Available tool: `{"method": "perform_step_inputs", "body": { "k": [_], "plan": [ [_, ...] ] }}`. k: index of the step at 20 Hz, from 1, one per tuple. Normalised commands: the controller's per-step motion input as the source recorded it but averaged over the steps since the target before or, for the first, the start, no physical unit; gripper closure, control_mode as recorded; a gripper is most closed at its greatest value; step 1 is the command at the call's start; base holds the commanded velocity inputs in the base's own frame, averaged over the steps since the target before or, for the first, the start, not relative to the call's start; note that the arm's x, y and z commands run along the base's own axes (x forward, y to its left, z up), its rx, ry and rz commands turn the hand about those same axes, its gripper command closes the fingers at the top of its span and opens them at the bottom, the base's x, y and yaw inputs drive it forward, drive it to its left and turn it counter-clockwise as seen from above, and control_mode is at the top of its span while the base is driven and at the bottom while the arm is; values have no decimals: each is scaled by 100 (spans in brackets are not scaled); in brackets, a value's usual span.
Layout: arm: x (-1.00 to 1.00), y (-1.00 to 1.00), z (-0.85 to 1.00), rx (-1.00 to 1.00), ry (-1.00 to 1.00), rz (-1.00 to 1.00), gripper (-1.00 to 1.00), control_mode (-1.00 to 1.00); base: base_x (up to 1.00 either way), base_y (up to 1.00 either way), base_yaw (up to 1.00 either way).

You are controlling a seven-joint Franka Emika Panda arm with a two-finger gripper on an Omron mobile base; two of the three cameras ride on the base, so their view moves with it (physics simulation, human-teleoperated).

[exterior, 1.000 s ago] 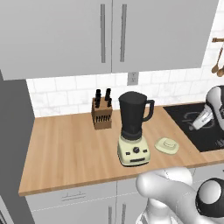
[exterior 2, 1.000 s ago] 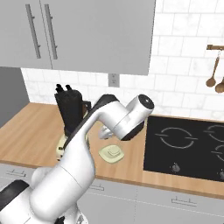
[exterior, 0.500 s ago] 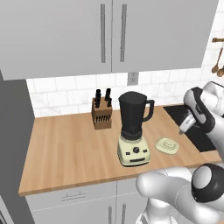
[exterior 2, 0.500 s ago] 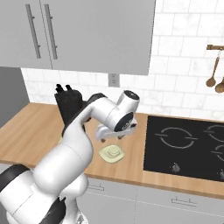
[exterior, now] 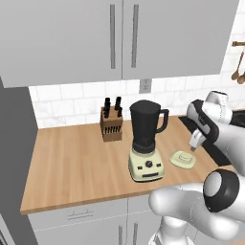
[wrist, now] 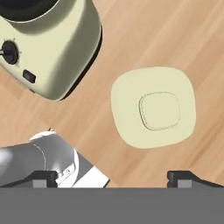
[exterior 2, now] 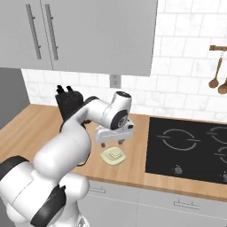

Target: Close the lid blender by securely placing the lid on top.

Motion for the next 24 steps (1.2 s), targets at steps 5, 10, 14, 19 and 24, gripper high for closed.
{"method": "perform_step_inputs", "body": {
  "k": [5, 10, 14, 19, 24],
  "plan": [
    [12, 0, -42, -17, 0, 0, -100, -100, 0, 0, 0],
    [16, 0, -25, -11, 0, 2, -100, -100, 0, 0, 0],
    [10, 0, -26, -4, 0, 2, -100, -100, 0, 0, 0],
    [17, 0, -13, 0, 0, 1, -100, -100, 0, 0, 0],
    [21, 0, -11, 0, 0, 2, -100, -100, 0, 0, 0]
  ]
}}
